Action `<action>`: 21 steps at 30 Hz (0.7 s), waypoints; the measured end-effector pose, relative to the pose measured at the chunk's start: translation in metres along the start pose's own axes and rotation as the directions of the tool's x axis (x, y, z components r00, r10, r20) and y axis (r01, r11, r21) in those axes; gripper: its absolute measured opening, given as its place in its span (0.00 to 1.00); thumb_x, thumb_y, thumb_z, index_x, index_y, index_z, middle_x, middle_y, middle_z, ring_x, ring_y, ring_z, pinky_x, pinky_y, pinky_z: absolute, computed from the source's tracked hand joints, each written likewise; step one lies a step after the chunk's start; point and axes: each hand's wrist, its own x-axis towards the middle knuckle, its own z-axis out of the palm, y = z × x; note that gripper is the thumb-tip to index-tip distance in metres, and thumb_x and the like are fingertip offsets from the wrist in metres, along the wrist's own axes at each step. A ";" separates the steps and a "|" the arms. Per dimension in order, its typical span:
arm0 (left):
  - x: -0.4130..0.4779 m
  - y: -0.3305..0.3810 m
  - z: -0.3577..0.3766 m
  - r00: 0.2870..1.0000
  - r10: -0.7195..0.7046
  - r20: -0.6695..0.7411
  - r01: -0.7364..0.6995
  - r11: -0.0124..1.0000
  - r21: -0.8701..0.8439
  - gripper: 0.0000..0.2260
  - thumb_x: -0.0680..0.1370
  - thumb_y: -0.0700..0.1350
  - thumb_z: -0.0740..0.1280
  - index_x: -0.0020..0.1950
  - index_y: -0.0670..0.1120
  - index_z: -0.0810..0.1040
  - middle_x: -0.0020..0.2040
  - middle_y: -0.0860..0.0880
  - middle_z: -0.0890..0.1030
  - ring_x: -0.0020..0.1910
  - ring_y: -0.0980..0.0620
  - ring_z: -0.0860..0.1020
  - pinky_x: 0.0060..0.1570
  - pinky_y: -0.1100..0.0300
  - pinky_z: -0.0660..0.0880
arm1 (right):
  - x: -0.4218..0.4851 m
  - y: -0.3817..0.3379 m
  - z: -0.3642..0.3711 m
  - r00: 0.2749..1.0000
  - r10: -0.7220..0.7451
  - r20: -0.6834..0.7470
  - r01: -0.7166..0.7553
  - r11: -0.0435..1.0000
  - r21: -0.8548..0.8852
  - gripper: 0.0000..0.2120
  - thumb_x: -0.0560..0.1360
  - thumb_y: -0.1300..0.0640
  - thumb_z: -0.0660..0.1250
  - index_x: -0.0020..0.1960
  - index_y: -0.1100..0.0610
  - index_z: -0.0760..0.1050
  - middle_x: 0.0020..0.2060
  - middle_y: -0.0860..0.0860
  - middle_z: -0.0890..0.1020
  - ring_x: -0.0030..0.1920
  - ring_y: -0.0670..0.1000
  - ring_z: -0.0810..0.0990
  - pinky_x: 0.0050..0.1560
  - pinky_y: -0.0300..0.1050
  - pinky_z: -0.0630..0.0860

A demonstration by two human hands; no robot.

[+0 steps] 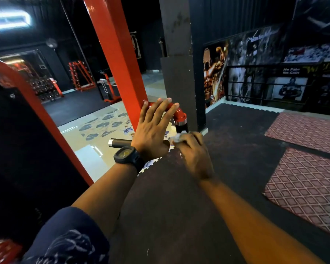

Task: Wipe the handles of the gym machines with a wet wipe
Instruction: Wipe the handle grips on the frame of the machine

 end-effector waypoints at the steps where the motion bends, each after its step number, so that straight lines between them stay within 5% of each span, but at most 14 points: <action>1: 0.001 -0.001 0.000 1.000 0.005 -0.006 -0.005 1.000 -0.001 0.41 0.66 0.53 0.59 0.80 0.49 0.54 0.79 0.45 0.60 0.79 0.43 0.55 0.77 0.38 0.48 | 0.010 0.000 0.001 1.000 0.022 0.002 -0.022 1.000 -0.006 0.11 0.82 0.56 0.64 0.59 0.61 0.79 0.56 0.56 0.79 0.59 0.51 0.74 0.56 0.44 0.77; 7: 0.002 -0.002 0.000 0.999 0.014 0.035 -0.015 1.000 0.012 0.46 0.64 0.47 0.67 0.81 0.50 0.53 0.80 0.46 0.58 0.80 0.43 0.53 0.78 0.39 0.47 | -0.012 0.003 -0.002 0.999 -0.001 0.046 0.000 1.000 0.023 0.07 0.78 0.61 0.67 0.56 0.60 0.78 0.55 0.55 0.77 0.55 0.55 0.77 0.53 0.50 0.80; 11: 0.001 -0.001 0.002 1.000 0.009 0.020 -0.009 1.000 0.009 0.47 0.63 0.47 0.67 0.81 0.50 0.53 0.80 0.46 0.58 0.80 0.43 0.52 0.78 0.43 0.42 | 0.004 -0.002 -0.004 1.000 -0.011 0.028 0.011 1.000 -0.011 0.12 0.81 0.56 0.61 0.58 0.61 0.78 0.57 0.57 0.77 0.56 0.55 0.76 0.51 0.48 0.80; 15: 0.002 -0.003 0.001 1.000 0.007 0.017 -0.008 1.000 0.029 0.50 0.62 0.42 0.73 0.80 0.51 0.51 0.80 0.46 0.57 0.80 0.43 0.52 0.78 0.42 0.44 | -0.033 0.002 -0.005 0.989 0.146 -0.009 -0.145 0.987 0.070 0.06 0.79 0.59 0.67 0.56 0.60 0.78 0.57 0.49 0.73 0.55 0.49 0.77 0.52 0.50 0.81; 18: 0.002 -0.002 0.003 1.000 0.017 -0.004 -0.017 0.999 0.029 0.51 0.61 0.41 0.73 0.80 0.50 0.53 0.79 0.46 0.58 0.79 0.43 0.53 0.78 0.41 0.45 | -0.021 0.001 -0.005 0.983 0.162 -0.091 -0.154 0.984 0.091 0.08 0.76 0.61 0.69 0.55 0.61 0.78 0.54 0.56 0.78 0.54 0.48 0.76 0.59 0.34 0.74; 21: 0.002 -0.001 0.002 1.000 0.011 0.007 -0.011 0.999 0.036 0.51 0.60 0.41 0.73 0.80 0.50 0.53 0.79 0.46 0.58 0.79 0.42 0.53 0.78 0.40 0.44 | -0.025 -0.001 0.001 0.912 0.379 -0.157 -0.347 0.917 0.197 0.15 0.81 0.52 0.63 0.59 0.61 0.78 0.56 0.57 0.79 0.54 0.49 0.79 0.53 0.36 0.77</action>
